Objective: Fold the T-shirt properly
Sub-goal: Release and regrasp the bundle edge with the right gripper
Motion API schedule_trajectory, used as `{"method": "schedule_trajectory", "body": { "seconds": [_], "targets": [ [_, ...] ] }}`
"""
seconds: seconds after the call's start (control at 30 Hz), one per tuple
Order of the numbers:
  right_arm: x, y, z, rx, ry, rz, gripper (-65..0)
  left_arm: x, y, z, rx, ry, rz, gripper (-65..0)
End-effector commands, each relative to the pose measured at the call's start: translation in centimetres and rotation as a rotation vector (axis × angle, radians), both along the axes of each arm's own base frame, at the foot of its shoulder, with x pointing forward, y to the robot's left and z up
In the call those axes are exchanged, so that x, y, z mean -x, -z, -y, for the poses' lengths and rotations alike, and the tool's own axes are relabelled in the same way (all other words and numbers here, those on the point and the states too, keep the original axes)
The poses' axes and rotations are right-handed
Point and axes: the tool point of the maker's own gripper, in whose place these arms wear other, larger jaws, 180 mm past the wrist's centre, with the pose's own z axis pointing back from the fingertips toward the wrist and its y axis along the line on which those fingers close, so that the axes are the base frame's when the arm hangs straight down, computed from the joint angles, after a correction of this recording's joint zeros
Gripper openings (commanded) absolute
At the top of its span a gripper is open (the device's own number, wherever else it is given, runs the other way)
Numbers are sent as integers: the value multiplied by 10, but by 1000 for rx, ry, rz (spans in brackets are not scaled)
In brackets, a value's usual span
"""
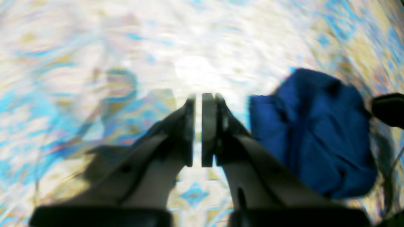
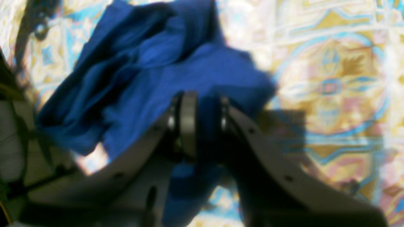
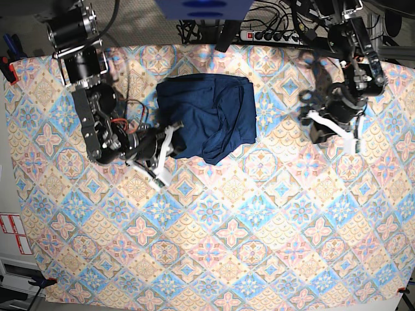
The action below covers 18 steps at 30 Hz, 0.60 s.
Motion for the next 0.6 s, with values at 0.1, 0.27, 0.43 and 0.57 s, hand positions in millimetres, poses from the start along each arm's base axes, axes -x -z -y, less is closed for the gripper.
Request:
{"method": "schedule_trajectory", "body": {
  "seconds": [0.1,0.27,0.43,0.57],
  "targets": [
    [-15,-3,-15,-27,11,33,-564,-1,-17,-32,-10,-106,64,-625],
    [-14,18,-25,49,-3,17,-563,10,-19,-59,-18,-201,71,-625],
    [-9,29,-43,91,-29,4,-560,15,-17,-61,-21,-206,60,-625],
    [-2,30,-65,92,-88,0,-560,15,-16,-59,-16,-204,58,-625]
  ]
}}
